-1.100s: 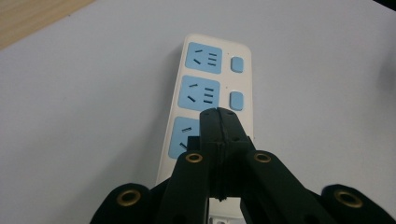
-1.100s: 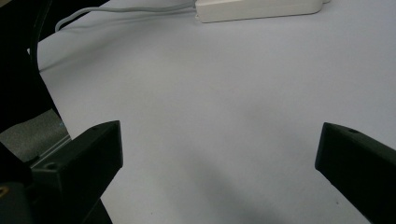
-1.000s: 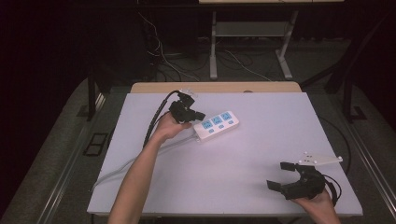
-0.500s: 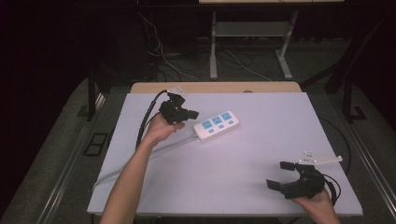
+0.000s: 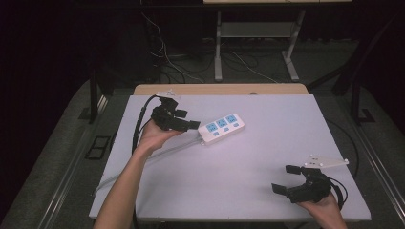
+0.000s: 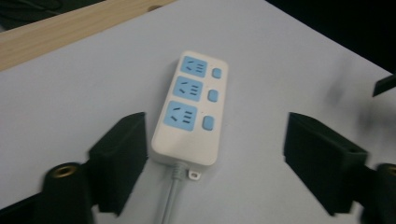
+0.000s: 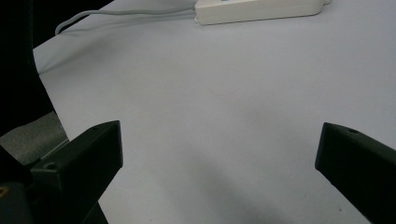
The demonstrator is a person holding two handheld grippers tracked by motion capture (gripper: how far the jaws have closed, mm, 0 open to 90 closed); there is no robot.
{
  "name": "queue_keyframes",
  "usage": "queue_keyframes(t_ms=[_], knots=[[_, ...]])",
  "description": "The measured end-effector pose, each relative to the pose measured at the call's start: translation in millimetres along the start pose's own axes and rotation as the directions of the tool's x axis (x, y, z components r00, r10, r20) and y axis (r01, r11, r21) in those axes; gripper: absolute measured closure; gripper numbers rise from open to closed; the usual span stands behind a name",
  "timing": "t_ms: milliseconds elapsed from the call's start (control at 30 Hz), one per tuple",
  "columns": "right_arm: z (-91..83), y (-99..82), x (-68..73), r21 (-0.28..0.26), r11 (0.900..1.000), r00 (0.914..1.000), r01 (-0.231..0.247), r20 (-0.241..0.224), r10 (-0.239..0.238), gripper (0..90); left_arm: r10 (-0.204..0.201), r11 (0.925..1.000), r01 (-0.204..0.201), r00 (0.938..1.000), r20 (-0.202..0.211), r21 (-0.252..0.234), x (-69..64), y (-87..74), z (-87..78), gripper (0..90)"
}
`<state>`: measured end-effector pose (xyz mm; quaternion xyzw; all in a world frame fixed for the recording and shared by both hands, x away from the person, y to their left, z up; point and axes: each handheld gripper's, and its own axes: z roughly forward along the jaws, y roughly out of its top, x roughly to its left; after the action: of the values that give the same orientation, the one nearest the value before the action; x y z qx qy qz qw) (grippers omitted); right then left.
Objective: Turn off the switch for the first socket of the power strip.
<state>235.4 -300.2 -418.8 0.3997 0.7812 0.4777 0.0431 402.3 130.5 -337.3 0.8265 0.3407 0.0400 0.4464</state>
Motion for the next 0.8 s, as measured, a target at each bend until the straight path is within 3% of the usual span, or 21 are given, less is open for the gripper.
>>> queue_keyframes(t_ms=[100,200,467,800], knots=[[-0.6,0.3,-0.1,-0.002,1.0000,1.0000,0.000,0.001,0.000,0.5,-0.015,0.9996,0.015,0.9998,-0.013,-0.025,-5.5,-3.5,-6.2,7.2],[-0.9,0.3,0.0,-0.004,1.0000,1.0000,0.000,0.001,0.000,0.5,-0.011,0.9999,0.011,0.9997,-0.021,-0.010,-10.9,-7.2,-9.3,0.0],[-0.4,0.2,0.2,-0.002,1.0000,1.0000,-0.003,0.003,0.003,0.6,-0.006,0.9981,0.003,0.9991,-0.042,-0.062,-21.0,-20.9,-23.6,0.0],[1.1,0.1,0.8,0.001,1.0000,1.0000,-0.002,0.003,0.002,0.5,0.004,0.9906,-0.014,0.9972,-0.075,-0.136,-34.2,-46.4,-34.9,0.0]])
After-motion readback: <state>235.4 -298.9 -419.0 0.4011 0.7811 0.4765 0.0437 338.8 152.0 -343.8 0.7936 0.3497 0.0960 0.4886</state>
